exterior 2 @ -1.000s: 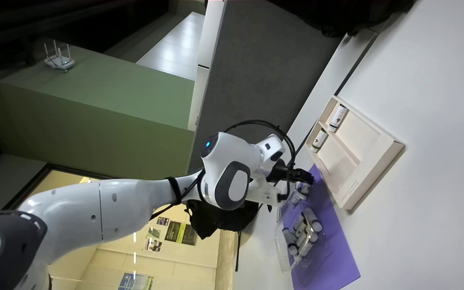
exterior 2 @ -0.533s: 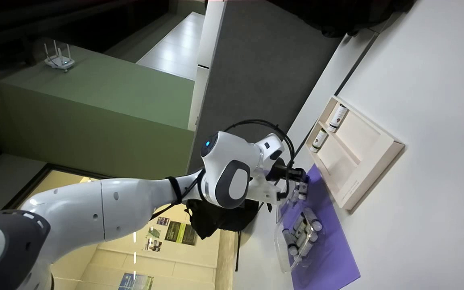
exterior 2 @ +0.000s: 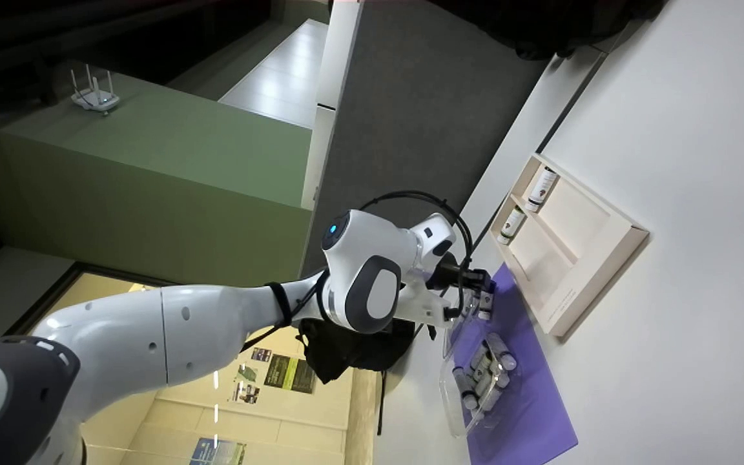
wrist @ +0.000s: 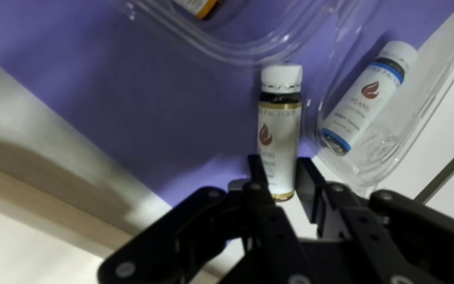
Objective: Uncover the clear container and put one of the bottles from the table inside it
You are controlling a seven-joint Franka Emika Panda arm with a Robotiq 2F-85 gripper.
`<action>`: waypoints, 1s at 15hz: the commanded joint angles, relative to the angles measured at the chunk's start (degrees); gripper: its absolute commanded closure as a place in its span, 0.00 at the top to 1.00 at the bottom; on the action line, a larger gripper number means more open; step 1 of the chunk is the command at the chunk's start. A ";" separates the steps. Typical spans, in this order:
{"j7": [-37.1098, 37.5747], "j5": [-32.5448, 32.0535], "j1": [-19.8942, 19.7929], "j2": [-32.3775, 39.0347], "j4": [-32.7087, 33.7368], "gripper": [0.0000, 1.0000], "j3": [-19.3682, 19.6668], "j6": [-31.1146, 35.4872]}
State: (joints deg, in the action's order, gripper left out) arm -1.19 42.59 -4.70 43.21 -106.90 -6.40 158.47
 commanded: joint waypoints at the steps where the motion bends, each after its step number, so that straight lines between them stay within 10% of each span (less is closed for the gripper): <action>1: 2.02 -0.64 -1.39 -1.36 0.48 0.10 -0.78 -1.58; 15: -1.70 1.65 -3.23 -18.94 -10.96 0.10 -2.25 -5.96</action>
State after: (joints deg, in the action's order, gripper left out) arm -1.84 42.96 -7.07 29.17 -112.91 -7.36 156.57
